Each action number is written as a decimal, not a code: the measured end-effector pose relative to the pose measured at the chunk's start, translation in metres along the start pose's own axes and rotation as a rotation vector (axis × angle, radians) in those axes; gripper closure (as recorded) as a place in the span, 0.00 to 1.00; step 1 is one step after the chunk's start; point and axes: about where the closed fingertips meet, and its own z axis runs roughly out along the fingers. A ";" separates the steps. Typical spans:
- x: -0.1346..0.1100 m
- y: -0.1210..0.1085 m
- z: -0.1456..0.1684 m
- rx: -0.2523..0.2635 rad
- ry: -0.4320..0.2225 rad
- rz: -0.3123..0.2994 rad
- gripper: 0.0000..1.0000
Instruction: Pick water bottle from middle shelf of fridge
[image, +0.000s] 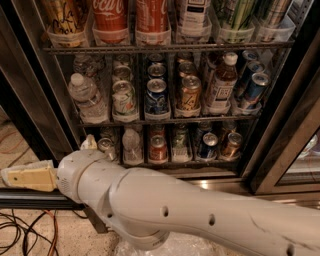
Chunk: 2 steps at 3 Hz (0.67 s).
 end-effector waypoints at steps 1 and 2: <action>0.024 0.054 0.020 -0.040 -0.006 -0.007 0.00; 0.044 0.081 0.034 0.008 -0.001 -0.056 0.00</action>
Offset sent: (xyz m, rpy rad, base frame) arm 0.0379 -0.0098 -0.0120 -0.1191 -0.2429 -0.7497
